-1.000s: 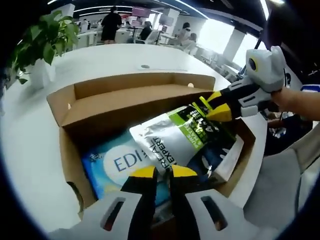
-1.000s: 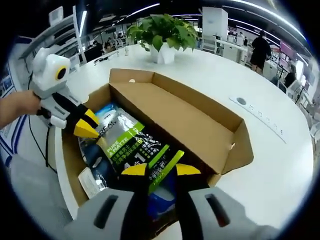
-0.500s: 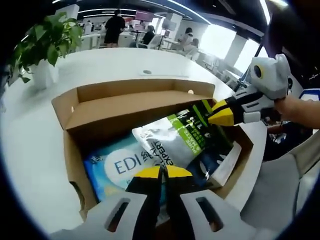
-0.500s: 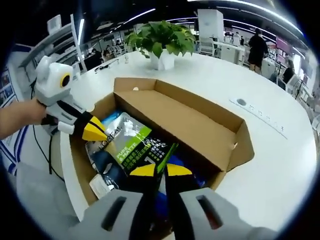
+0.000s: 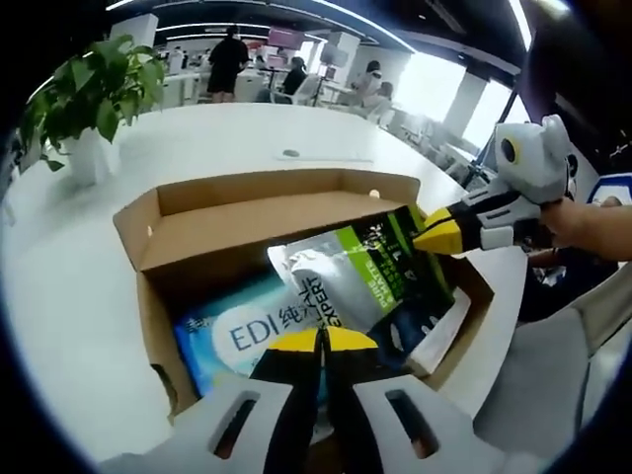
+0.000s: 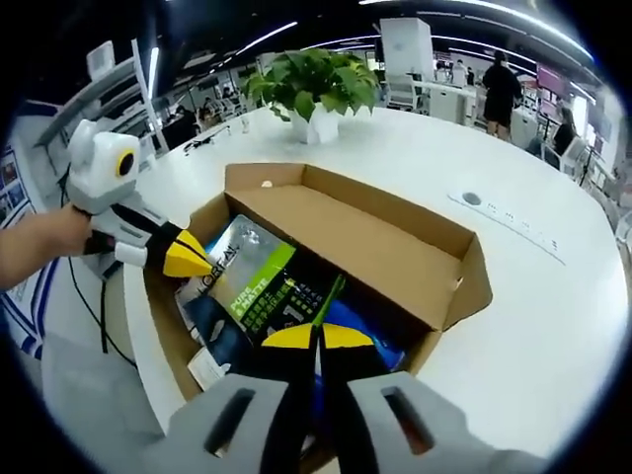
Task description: Operate the shoe box by opening the lid, removing the specified soft item, and placing it in the target area until the item is outside and the box remains undamaged.
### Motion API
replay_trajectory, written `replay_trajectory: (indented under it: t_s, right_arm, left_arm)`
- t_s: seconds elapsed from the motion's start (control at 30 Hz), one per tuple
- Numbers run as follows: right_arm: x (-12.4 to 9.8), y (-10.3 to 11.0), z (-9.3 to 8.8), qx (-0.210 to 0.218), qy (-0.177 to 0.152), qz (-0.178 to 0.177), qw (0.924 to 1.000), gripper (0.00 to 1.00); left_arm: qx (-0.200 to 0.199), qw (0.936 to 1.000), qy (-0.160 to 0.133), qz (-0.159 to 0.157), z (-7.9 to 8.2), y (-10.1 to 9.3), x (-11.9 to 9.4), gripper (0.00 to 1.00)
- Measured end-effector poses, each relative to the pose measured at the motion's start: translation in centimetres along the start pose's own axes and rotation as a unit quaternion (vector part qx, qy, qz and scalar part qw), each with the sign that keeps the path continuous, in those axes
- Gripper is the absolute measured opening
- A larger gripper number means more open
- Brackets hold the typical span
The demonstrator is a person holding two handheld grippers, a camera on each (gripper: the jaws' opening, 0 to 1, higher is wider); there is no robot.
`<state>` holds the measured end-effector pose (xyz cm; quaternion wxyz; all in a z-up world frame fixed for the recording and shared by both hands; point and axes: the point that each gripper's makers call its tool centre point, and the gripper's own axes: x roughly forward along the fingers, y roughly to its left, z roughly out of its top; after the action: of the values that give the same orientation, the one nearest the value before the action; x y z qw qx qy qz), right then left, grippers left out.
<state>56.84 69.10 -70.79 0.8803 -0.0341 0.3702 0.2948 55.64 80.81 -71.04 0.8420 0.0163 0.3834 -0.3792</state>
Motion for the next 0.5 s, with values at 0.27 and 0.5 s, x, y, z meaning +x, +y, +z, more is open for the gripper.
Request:
replay_trajectory:
  t_s: [0.27,0.5]
  right_arm:
    - [-1.0,0.2,1.1,0.0,-0.011,-0.003,0.9999,0.0]
    - [-2.2,-0.1,1.7,-0.013,-0.017,-0.009,0.9997,0.0]
  left_arm:
    - [0.018,0.9998,-0.002,0.005,1.0,-0.2,-0.5,0.0]
    - [0.028,0.9996,-0.008,0.003,2.1,-0.7,-0.5,0.0]
